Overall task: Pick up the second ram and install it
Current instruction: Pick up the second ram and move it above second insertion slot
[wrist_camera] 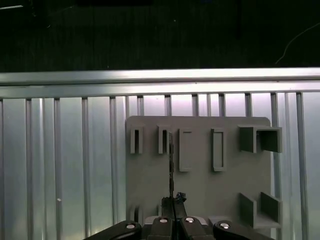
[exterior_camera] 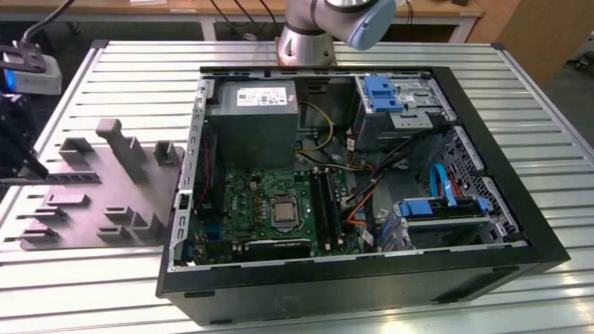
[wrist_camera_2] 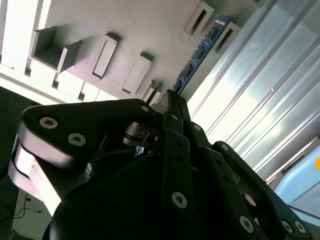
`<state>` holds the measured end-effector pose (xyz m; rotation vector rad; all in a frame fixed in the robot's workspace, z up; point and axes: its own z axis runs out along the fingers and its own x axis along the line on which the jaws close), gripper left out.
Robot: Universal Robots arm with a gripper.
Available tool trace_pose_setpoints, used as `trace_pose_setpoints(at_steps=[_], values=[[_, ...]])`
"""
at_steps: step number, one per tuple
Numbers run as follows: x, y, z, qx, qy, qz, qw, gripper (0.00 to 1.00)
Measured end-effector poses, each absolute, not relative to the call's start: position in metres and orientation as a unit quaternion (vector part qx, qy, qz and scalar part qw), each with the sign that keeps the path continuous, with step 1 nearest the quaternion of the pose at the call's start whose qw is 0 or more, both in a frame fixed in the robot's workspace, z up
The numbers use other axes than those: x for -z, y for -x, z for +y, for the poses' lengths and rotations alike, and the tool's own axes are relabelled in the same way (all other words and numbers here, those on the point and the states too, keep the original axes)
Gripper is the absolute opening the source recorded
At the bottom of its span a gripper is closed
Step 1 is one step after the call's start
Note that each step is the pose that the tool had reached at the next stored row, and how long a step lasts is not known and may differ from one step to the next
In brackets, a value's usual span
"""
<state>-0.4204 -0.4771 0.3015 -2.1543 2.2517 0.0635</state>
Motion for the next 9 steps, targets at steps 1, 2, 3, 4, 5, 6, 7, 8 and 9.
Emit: trace_pose_setpoints(at_steps=[1, 2, 3, 4, 5, 6, 7, 8, 9], values=[[-0.306, 0.42, -0.477, -0.02, 0.691, 0.722, 0.012, 0.11], [-0.311, 0.42, -0.477, -0.02, 0.691, 0.722, 0.012, 0.11], [-0.315, 0.42, -0.477, -0.02, 0.691, 0.722, 0.012, 0.11], [-0.32, 0.42, -0.477, -0.02, 0.691, 0.722, 0.012, 0.11], [-0.324, 0.42, -0.477, -0.02, 0.691, 0.722, 0.012, 0.11], [-0.329, 0.42, -0.477, -0.02, 0.691, 0.722, 0.012, 0.11], [-0.333, 0.42, -0.477, -0.02, 0.691, 0.722, 0.012, 0.11], [-0.338, 0.42, -0.477, -0.02, 0.691, 0.722, 0.012, 0.11], [-0.342, 0.42, -0.477, -0.02, 0.691, 0.722, 0.012, 0.11]])
